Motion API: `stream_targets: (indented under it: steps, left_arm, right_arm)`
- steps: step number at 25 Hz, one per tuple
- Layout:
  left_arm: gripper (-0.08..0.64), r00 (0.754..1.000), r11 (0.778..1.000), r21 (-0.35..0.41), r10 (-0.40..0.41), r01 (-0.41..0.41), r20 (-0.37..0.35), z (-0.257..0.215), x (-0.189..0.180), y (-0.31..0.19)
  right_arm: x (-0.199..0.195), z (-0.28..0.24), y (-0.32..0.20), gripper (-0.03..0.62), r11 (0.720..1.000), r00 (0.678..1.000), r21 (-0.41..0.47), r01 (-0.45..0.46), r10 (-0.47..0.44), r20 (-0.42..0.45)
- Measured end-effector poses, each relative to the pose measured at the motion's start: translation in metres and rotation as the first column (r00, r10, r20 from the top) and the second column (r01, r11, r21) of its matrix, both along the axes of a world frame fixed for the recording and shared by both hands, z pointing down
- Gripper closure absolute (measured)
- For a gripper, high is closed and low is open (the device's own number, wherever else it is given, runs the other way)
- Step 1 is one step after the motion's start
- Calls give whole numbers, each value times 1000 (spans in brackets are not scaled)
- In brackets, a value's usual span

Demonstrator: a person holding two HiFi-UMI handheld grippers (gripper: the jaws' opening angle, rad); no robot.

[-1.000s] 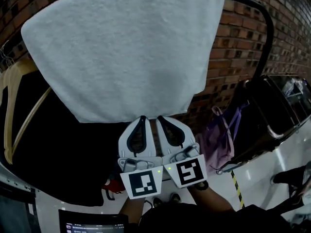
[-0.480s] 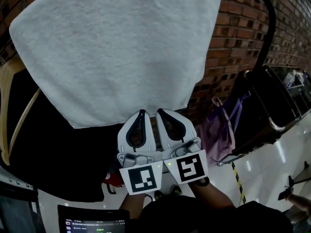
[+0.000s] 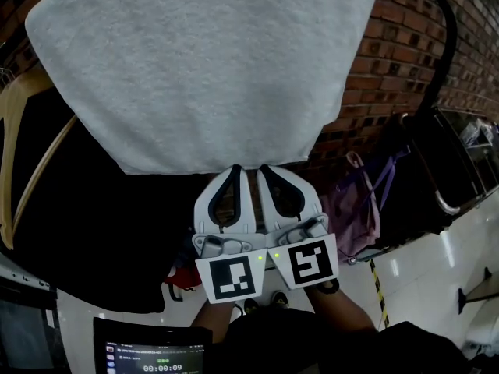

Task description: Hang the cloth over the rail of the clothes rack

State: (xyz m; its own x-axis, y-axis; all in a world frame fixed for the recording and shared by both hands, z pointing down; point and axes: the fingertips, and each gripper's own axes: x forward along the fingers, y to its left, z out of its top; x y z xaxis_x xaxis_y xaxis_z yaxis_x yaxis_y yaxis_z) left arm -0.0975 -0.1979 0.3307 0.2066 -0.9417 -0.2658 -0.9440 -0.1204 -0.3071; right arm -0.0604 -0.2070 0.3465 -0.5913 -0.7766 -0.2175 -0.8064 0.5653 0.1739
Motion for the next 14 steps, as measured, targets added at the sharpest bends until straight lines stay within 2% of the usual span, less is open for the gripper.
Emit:
stream_targets:
  steps: [14]
  left_arm:
    - [554, 1000, 1000, -16, -2, 2, 7, 2, -4, -6]
  right_arm:
    - [-7, 2, -6, 589, 1000, 1000, -12, 26, -26, 3]
